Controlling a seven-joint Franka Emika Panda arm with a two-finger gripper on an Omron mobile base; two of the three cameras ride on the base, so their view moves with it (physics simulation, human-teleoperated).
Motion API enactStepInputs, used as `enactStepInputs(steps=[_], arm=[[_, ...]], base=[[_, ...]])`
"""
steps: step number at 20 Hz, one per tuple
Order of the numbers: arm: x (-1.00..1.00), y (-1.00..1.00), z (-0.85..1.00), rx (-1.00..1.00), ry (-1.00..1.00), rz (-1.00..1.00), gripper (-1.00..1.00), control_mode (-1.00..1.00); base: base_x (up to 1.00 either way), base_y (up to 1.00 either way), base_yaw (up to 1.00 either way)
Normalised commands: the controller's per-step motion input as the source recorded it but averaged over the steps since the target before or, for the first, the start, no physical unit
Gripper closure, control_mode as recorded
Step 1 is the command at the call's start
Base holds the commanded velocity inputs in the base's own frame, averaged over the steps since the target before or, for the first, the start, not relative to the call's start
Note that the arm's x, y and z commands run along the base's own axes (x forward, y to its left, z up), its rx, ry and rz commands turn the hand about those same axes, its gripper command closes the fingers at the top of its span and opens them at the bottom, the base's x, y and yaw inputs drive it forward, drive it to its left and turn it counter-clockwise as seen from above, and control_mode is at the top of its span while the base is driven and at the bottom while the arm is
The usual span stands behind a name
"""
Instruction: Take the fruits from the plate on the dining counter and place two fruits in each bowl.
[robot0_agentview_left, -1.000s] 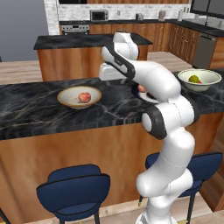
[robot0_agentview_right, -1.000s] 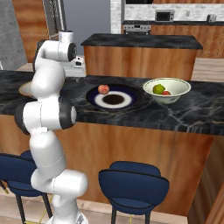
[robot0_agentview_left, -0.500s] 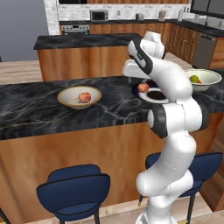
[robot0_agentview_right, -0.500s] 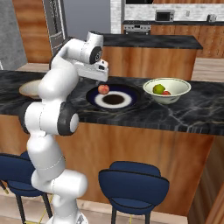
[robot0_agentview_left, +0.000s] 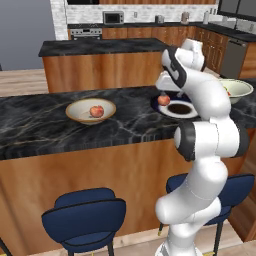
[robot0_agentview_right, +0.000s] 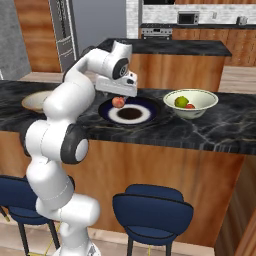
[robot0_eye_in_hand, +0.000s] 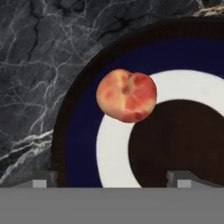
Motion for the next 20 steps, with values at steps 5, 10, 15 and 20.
enactStepInputs(steps=[5, 10, 15, 20], arm=[[0.09, 0.26, -0.01, -0.13, 0.00, 0.14, -1.00, -1.00], [0.29, 0.34, -0.01, -0.15, 0.00, 0.08, -1.00, -1.00], [0.16, -0.36, -0.18, 0.00, 0.02, 0.00, -1.00, -1.00], [0.23, -0.41, -0.13, 0.00, 0.04, 0.00, -1.00, -1.00]], base=[[0.00, 0.00, 0.00], [0.00, 0.00, 0.00], [0.00, 0.00, 0.00], [0.00, 0.00, 0.00]])
